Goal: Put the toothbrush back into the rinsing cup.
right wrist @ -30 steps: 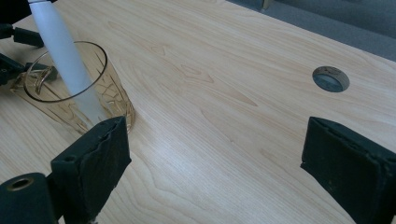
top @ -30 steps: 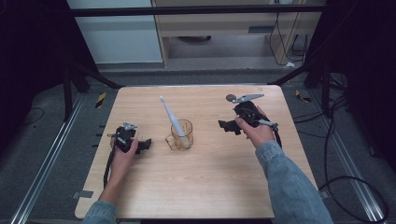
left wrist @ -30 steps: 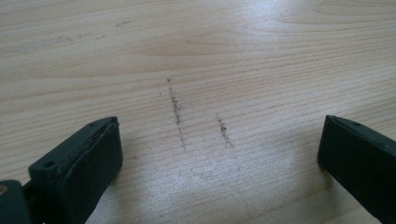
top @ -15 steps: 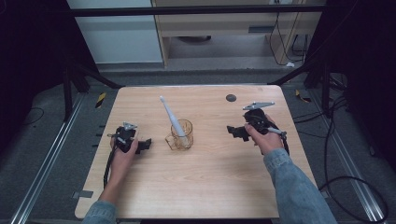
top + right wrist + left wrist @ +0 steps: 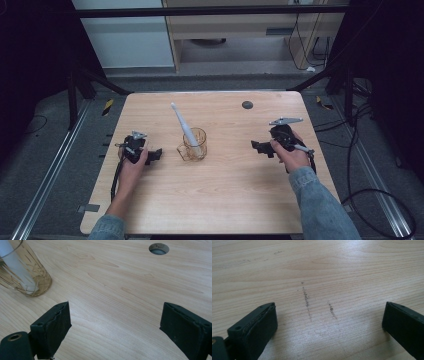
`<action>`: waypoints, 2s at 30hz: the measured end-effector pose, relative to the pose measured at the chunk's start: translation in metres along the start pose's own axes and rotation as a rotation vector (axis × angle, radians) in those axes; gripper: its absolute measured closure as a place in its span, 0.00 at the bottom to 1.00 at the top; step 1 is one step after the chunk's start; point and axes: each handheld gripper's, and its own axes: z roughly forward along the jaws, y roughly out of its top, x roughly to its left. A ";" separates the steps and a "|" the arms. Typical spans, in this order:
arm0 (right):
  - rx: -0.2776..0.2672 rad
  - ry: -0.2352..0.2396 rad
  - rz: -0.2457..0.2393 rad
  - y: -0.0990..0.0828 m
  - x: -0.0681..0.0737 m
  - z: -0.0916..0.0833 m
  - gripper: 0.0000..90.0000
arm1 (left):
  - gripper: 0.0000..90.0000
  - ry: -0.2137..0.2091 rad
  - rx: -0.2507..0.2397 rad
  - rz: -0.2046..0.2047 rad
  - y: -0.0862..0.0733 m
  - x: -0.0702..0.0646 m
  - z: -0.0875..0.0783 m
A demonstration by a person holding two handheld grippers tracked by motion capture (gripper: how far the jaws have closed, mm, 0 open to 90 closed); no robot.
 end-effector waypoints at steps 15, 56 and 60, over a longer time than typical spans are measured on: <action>0.025 -0.039 0.006 -0.023 -0.010 0.006 0.11 | 0.00 0.000 0.001 0.001 0.000 0.000 0.000; 0.030 -0.148 0.058 -0.053 -0.034 0.043 0.11 | 0.00 -0.001 0.000 0.000 0.000 0.000 0.000; 0.023 -0.164 0.069 -0.054 -0.036 0.046 0.11 | 0.00 0.000 0.000 0.001 0.000 0.000 0.000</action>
